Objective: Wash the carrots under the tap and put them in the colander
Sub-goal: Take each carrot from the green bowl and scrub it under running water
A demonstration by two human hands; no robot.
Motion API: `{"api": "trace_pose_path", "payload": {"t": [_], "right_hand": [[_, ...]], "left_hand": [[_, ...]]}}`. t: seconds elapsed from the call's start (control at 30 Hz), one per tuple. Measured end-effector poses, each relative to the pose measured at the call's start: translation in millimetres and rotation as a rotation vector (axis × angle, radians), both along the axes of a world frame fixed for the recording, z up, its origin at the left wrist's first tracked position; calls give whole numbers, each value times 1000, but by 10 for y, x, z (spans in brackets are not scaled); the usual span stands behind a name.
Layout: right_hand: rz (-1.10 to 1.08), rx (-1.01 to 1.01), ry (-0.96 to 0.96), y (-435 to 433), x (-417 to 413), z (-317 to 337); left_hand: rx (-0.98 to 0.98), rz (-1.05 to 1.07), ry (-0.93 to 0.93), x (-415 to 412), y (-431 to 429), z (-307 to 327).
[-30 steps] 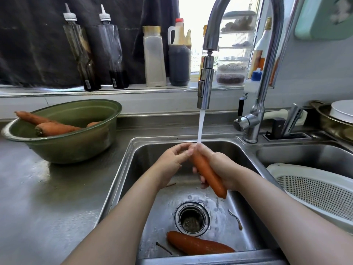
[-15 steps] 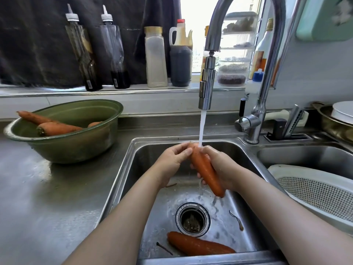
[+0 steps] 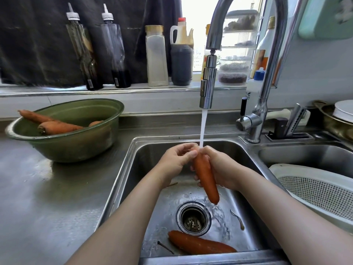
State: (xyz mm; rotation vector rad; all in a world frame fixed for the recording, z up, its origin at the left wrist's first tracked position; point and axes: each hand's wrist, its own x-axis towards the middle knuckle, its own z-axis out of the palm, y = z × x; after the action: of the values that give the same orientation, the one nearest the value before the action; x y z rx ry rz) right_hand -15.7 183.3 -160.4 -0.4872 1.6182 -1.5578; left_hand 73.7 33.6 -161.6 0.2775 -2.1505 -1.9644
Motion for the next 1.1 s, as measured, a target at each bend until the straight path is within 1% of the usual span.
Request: {"api": "trace_pose_path", "payload": {"t": [0.1,0.17,0.27,0.4,0.5,0.6,0.67,0.77,0.93,1.1], "right_hand": [[31,-38,-39,-3,9,-8],[27,-57,-55,-14,9,-19],[-24,-39,5,-22,22,1],[-96,-7,100,-19,52,11],[-47,7,68,0,31,21],[16,-21,2,20,16,17],[15,-34,-7,9,37,18],[-35,-14,45,-9,55,25],[28,-36,-41,6,20,22],[0,-37,-27,-9,40,-4]], "left_hand": [[47,23,-9,16,7,37],[13,32,0,28,-8,42],[-15,20,-2,46,-21,58],[2,25,17,59,-25,60],[-28,32,17,51,-24,45],[-15,57,11,40,-24,38],[-24,63,3,40,-30,36],[-40,56,9,35,-39,24],[-28,58,-9,30,-57,29],[-44,26,-45,29,-65,27]]}}
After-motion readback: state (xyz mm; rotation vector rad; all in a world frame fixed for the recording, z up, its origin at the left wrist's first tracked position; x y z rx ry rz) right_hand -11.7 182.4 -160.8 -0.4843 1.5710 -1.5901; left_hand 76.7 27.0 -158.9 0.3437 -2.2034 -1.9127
